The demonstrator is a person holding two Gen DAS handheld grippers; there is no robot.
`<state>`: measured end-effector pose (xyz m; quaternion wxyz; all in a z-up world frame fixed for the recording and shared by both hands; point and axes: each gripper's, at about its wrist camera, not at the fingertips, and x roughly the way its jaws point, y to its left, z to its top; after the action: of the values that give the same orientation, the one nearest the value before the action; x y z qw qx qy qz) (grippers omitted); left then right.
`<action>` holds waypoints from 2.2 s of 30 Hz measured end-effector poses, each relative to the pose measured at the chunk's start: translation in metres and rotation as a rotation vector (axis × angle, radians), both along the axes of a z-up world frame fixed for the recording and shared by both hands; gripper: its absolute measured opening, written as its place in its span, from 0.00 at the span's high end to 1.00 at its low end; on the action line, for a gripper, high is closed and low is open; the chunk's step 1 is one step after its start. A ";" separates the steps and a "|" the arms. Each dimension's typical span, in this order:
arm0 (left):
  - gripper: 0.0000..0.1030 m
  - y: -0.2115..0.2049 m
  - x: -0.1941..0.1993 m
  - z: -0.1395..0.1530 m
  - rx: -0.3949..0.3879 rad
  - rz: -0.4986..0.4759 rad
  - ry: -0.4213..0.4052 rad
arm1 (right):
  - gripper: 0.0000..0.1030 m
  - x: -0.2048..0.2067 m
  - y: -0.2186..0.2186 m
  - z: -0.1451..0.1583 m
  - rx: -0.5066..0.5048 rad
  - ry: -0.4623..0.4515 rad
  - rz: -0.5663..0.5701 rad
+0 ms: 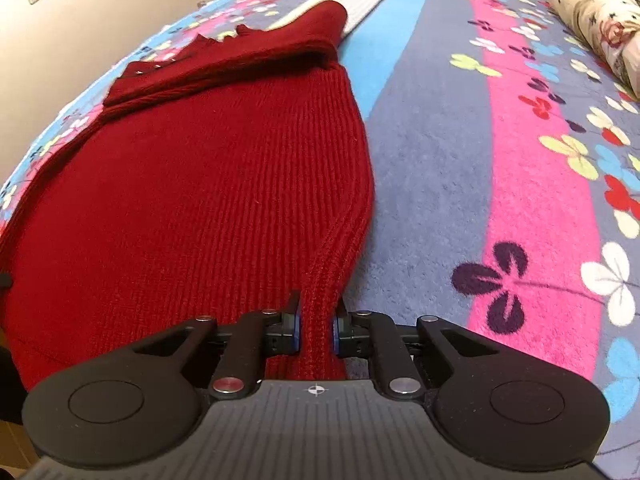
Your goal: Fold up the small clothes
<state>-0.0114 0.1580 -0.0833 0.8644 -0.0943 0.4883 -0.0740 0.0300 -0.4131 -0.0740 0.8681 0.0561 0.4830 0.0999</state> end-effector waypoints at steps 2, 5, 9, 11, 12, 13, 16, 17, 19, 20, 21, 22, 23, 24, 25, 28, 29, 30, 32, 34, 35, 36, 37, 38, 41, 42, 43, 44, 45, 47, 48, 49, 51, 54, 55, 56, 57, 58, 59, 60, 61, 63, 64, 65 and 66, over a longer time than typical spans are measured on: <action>0.83 -0.005 0.000 -0.004 0.024 -0.026 0.018 | 0.78 0.001 0.002 -0.004 -0.012 0.017 0.002; 0.82 -0.009 -0.001 -0.006 0.054 -0.041 0.017 | 0.77 0.000 0.009 -0.005 -0.042 0.013 0.023; 0.82 -0.008 -0.001 -0.005 0.050 -0.032 0.016 | 0.77 0.000 0.009 -0.004 -0.044 0.012 0.025; 0.82 -0.009 -0.001 -0.004 0.058 -0.034 0.012 | 0.77 0.000 0.008 -0.005 -0.043 0.012 0.026; 0.83 -0.009 -0.002 -0.004 0.062 -0.036 0.009 | 0.77 0.000 0.009 -0.005 -0.046 0.012 0.028; 0.83 -0.010 -0.002 -0.004 0.065 -0.037 0.007 | 0.77 0.000 0.009 -0.005 -0.049 0.011 0.030; 0.83 -0.011 -0.003 -0.003 0.072 -0.039 0.004 | 0.77 -0.001 0.011 -0.004 -0.057 0.010 0.033; 0.83 -0.011 -0.003 -0.003 0.075 -0.040 0.003 | 0.78 -0.001 0.011 -0.004 -0.059 0.009 0.034; 0.83 -0.012 -0.003 -0.003 0.082 -0.044 0.000 | 0.79 0.000 0.011 -0.004 -0.062 0.008 0.033; 0.83 -0.012 -0.003 -0.003 0.085 -0.045 0.000 | 0.79 0.000 0.011 -0.004 -0.061 0.008 0.032; 0.83 -0.013 -0.003 -0.003 0.086 -0.046 0.000 | 0.79 0.000 0.011 -0.004 -0.060 0.008 0.032; 0.83 -0.013 -0.003 -0.003 0.087 -0.046 -0.001 | 0.79 0.000 0.011 -0.004 -0.061 0.008 0.032; 0.83 -0.013 -0.003 -0.003 0.087 -0.046 -0.001 | 0.79 -0.001 0.011 -0.004 -0.063 0.007 0.033; 0.83 -0.013 -0.003 -0.003 0.087 -0.046 -0.001 | 0.79 -0.001 0.011 -0.004 -0.065 0.006 0.035; 0.83 -0.013 -0.003 -0.003 0.089 -0.047 -0.001 | 0.79 -0.001 0.012 -0.004 -0.068 0.006 0.036; 0.83 -0.015 -0.004 -0.002 0.100 -0.054 -0.006 | 0.79 -0.001 0.013 -0.004 -0.075 0.005 0.039; 0.83 -0.016 -0.004 -0.002 0.106 -0.057 -0.008 | 0.79 -0.001 0.013 -0.004 -0.076 0.005 0.039; 0.83 -0.016 -0.004 -0.002 0.111 -0.060 -0.010 | 0.79 -0.001 0.013 -0.004 -0.077 0.005 0.039; 0.83 -0.016 -0.004 -0.002 0.117 -0.064 -0.012 | 0.79 -0.001 0.014 -0.004 -0.079 0.004 0.041; 0.83 -0.016 -0.004 -0.002 0.120 -0.064 -0.013 | 0.79 -0.001 0.014 -0.004 -0.080 0.004 0.041; 0.83 -0.016 -0.004 -0.003 0.122 -0.065 -0.014 | 0.79 -0.001 0.014 -0.004 -0.081 0.004 0.041; 0.83 -0.016 -0.004 -0.003 0.126 -0.067 -0.015 | 0.79 -0.001 0.014 -0.004 -0.081 0.004 0.041; 0.85 -0.017 -0.004 -0.003 0.133 -0.069 -0.018 | 0.81 -0.001 0.015 -0.004 -0.082 0.002 0.041; 0.85 -0.018 -0.004 -0.002 0.142 -0.070 -0.023 | 0.82 -0.001 0.015 -0.004 -0.084 0.000 0.040; 0.87 -0.021 -0.008 0.002 0.181 -0.079 -0.059 | 0.88 -0.002 0.016 0.001 -0.094 -0.030 0.039; 0.87 -0.023 -0.009 0.005 0.193 -0.083 -0.076 | 0.88 -0.004 0.016 0.004 -0.092 -0.051 0.039; 0.87 -0.024 -0.011 0.009 0.203 -0.089 -0.097 | 0.89 -0.005 0.016 0.009 -0.079 -0.073 0.043; 0.87 -0.025 -0.012 0.014 0.209 -0.097 -0.118 | 0.89 -0.008 0.016 0.015 -0.059 -0.103 0.046; 0.88 -0.027 -0.014 0.021 0.212 -0.107 -0.144 | 0.89 -0.011 0.016 0.022 -0.042 -0.132 0.044; 0.88 -0.029 -0.016 0.035 0.215 -0.122 -0.188 | 0.89 -0.017 0.016 0.037 -0.010 -0.185 0.037; 0.88 -0.031 -0.018 0.044 0.215 -0.129 -0.213 | 0.89 -0.021 0.015 0.044 -0.002 -0.206 0.030; 0.88 -0.032 -0.021 0.053 0.215 -0.137 -0.242 | 0.89 -0.024 0.013 0.053 0.006 -0.228 0.017; 0.89 -0.035 -0.031 0.074 0.224 -0.151 -0.307 | 0.90 -0.031 0.006 0.071 0.040 -0.273 -0.018; 0.90 -0.036 -0.052 0.107 0.234 -0.182 -0.399 | 0.91 -0.048 -0.002 0.096 0.104 -0.331 -0.049; 0.90 -0.034 -0.061 0.118 0.227 -0.188 -0.421 | 0.91 -0.056 -0.002 0.102 0.116 -0.348 -0.047; 0.90 -0.031 -0.070 0.130 0.214 -0.191 -0.444 | 0.91 -0.065 -0.002 0.108 0.121 -0.364 -0.041; 0.90 -0.026 -0.080 0.143 0.195 -0.195 -0.467 | 0.91 -0.075 -0.001 0.114 0.129 -0.382 -0.037; 0.90 -0.021 -0.092 0.158 0.169 -0.203 -0.493 | 0.91 -0.088 -0.002 0.121 0.138 -0.407 -0.032; 0.90 -0.017 -0.103 0.171 0.147 -0.213 -0.513 | 0.91 -0.102 -0.003 0.128 0.147 -0.434 -0.030; 0.90 -0.012 -0.113 0.183 0.129 -0.225 -0.535 | 0.91 -0.113 -0.008 0.134 0.169 -0.451 -0.036; 0.90 -0.008 -0.123 0.195 0.113 -0.237 -0.557 | 0.91 -0.126 -0.015 0.141 0.214 -0.468 -0.053; 0.90 0.002 -0.135 0.211 0.087 -0.250 -0.584 | 0.91 -0.145 -0.026 0.150 0.280 -0.495 -0.085; 0.90 0.008 -0.136 0.214 0.072 -0.239 -0.581 | 0.91 -0.154 -0.032 0.154 0.307 -0.505 -0.098; 0.90 0.015 -0.133 0.214 0.048 -0.219 -0.566 | 0.91 -0.160 -0.038 0.156 0.336 -0.511 -0.113; 0.90 0.021 -0.127 0.210 0.026 -0.199 -0.546 | 0.91 -0.162 -0.044 0.156 0.363 -0.509 -0.130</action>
<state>-0.1384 0.1790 0.1268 0.9535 -0.0115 0.2452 -0.1751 -0.1323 -0.4575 0.0817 0.9415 0.2141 0.2200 0.1393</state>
